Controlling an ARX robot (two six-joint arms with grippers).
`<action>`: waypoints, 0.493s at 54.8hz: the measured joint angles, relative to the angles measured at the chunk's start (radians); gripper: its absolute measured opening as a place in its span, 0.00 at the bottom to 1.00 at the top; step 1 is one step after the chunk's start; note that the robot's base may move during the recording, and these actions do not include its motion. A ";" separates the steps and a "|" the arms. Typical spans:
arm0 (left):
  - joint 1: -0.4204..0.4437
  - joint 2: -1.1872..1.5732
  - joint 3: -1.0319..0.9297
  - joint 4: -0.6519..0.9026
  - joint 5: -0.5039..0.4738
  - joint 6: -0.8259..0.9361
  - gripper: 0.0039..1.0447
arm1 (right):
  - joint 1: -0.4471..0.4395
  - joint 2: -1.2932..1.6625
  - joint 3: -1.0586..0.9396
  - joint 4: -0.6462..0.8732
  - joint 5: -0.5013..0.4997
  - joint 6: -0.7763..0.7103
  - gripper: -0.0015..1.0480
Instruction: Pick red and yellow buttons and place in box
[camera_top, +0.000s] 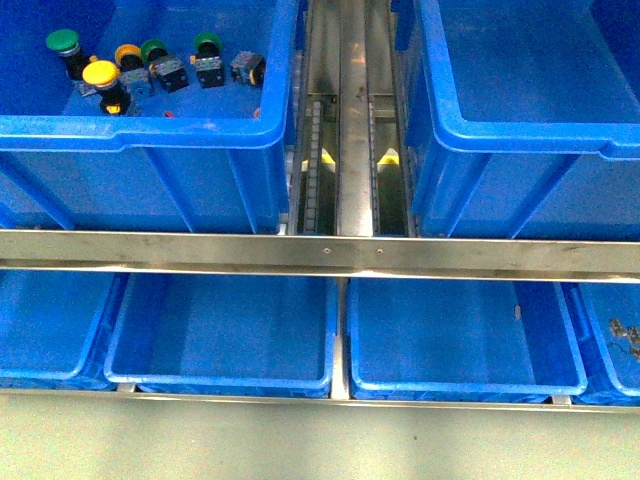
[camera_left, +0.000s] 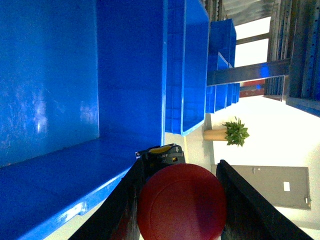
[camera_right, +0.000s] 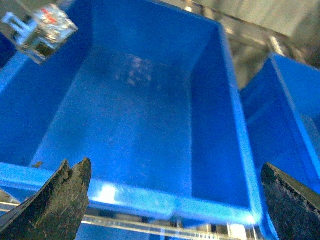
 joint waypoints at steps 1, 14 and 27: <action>0.000 0.000 0.001 0.000 0.000 -0.002 0.33 | 0.002 0.040 0.021 0.015 -0.021 -0.014 0.94; 0.002 0.000 0.002 0.001 0.005 -0.019 0.33 | 0.038 0.275 0.195 0.061 -0.122 -0.239 0.94; 0.003 0.000 0.007 0.016 0.018 -0.043 0.33 | 0.056 0.364 0.286 0.053 -0.200 -0.377 0.94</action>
